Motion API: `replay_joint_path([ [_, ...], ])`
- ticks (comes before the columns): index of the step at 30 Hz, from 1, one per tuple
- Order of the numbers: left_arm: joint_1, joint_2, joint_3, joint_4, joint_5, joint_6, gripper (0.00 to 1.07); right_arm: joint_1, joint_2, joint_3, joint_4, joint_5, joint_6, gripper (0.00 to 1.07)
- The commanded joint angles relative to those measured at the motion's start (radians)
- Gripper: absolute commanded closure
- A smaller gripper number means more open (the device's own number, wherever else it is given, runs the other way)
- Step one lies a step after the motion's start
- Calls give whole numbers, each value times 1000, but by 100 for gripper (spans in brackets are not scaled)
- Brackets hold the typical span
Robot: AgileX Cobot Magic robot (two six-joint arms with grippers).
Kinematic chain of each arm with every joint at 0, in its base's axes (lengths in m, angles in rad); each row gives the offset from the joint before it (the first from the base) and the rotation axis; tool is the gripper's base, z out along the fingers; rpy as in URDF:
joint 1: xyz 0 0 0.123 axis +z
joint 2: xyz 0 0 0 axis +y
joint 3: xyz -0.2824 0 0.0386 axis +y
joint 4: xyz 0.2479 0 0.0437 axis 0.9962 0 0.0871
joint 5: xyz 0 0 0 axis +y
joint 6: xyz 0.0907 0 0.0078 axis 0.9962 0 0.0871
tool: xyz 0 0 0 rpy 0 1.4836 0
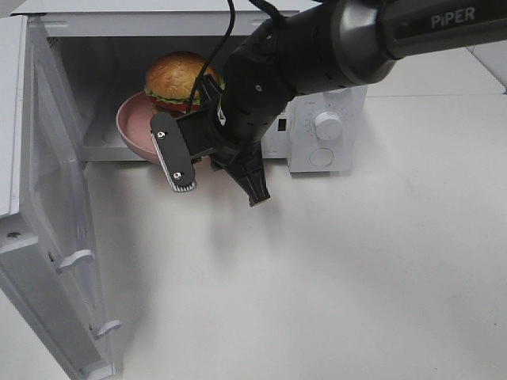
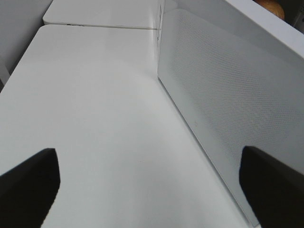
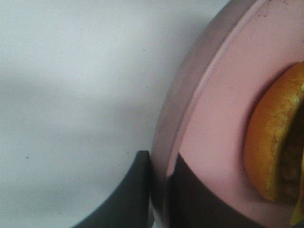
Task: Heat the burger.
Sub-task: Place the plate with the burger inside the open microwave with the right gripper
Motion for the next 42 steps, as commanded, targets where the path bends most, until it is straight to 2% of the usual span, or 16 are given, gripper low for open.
replay_joint_path([
  [1, 2, -21, 3, 7, -7, 1, 9, -5, 19, -75, -22, -27, 11, 107],
  [12, 2, -21, 3, 7, -7, 1, 9, -5, 110, -223, -24, 20, 10, 107],
  [28, 2, -21, 3, 7, -7, 1, 9, -28, 198, -360, -66, 51, 48, 106],
  [42, 2, -21, 3, 14, -6, 1, 9, -28, 232, -407, -67, 39, 48, 104],
])
